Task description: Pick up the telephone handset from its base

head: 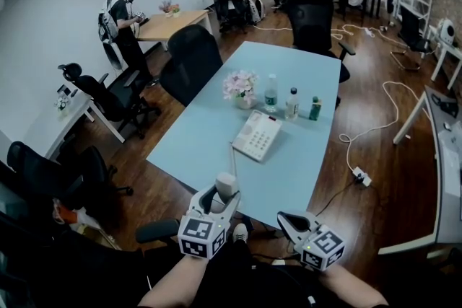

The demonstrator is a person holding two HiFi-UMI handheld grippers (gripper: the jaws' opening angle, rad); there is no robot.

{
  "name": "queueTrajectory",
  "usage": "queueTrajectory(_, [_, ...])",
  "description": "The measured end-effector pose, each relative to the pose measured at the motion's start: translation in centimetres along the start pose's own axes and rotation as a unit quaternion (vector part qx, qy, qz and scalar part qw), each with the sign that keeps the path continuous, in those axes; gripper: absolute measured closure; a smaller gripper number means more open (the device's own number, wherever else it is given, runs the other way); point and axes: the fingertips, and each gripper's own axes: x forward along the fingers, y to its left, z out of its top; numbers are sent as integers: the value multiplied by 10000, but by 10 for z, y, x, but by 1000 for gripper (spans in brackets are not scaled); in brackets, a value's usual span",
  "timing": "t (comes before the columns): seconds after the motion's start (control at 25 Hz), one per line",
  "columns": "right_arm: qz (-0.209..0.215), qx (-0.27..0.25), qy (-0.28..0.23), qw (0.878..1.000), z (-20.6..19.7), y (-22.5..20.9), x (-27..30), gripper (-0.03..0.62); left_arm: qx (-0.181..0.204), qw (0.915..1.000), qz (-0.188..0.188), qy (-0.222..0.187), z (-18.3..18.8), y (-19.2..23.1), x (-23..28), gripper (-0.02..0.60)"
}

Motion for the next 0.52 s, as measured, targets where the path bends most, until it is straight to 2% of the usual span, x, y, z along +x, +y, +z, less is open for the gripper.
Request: queueTrajectory(0.52, [-51, -65, -21, 10000, 5, -6, 8, 582, 13, 10000, -37, -8, 4, 6, 10, 345])
